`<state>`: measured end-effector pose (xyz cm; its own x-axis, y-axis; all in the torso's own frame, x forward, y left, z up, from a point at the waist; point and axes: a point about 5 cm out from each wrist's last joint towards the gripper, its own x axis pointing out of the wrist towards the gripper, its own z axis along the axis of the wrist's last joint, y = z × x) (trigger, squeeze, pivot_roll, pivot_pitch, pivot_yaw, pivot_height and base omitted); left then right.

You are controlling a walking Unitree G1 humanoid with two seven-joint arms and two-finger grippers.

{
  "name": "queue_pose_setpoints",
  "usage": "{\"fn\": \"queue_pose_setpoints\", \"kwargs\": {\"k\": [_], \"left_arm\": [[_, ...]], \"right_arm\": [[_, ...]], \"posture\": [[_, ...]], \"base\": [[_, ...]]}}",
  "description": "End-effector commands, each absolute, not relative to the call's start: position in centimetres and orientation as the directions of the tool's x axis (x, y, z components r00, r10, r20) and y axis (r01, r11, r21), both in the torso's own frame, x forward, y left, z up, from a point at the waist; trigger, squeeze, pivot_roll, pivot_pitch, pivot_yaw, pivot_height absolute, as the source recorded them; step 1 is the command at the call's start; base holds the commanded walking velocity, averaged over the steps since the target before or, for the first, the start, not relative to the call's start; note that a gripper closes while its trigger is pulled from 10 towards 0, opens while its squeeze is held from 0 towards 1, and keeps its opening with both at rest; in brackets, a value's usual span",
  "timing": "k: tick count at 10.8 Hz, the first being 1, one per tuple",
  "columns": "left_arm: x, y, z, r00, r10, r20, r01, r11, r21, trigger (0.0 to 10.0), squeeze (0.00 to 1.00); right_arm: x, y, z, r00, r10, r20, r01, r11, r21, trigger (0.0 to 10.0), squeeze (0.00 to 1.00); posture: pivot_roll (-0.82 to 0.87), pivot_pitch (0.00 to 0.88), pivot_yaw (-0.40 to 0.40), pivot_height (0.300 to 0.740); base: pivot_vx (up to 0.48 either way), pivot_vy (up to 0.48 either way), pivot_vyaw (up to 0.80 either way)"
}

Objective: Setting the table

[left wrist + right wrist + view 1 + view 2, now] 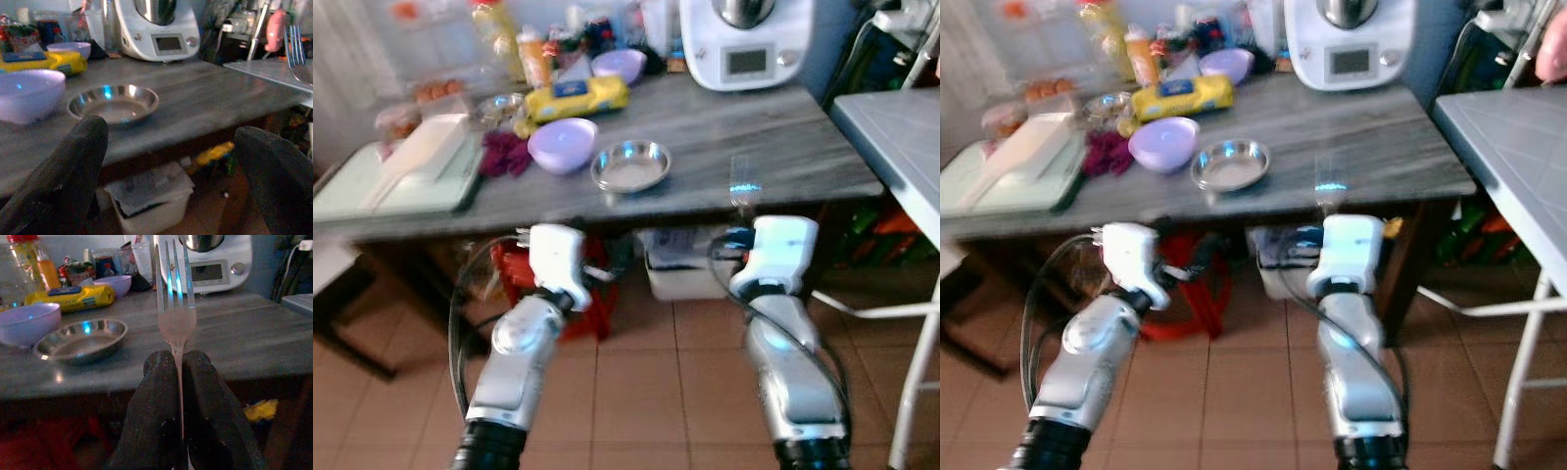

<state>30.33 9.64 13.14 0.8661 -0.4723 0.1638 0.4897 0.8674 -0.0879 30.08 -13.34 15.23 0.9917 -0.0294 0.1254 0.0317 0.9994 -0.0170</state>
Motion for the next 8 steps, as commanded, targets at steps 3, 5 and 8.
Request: {"fn": "queue_pose_setpoints", "kwargs": {"k": [3,5,8], "left_arm": [[30.34,9.26,13.47,0.857,-0.485,0.173,0.503,0.860,-0.080,10.0,0.00],[30.28,9.32,13.45,0.857,-0.486,0.173,0.504,0.861,-0.076,10.0,0.00],[30.05,9.68,13.46,0.864,-0.473,0.175,0.490,0.869,-0.070,10.0,0.00]], "right_arm": [[30.19,-13.55,15.65,0.989,-0.027,0.143,0.031,0.999,-0.020,10.0,0.00],[30.23,-13.54,15.67,0.989,-0.027,0.144,0.030,0.999,-0.021,10.0,0.00],[30.29,-13.47,15.69,0.989,-0.027,0.145,0.030,0.999,-0.019,10.0,0.00]], "posture": [[-0.20,0.076,0.118,0.740],[-0.20,0.074,0.117,0.740],[-0.19,0.077,0.116,0.740]], "base": [[0.480,0.000,0.00],[0.480,0.000,0.00],[0.160,0.000,0.00]]}}
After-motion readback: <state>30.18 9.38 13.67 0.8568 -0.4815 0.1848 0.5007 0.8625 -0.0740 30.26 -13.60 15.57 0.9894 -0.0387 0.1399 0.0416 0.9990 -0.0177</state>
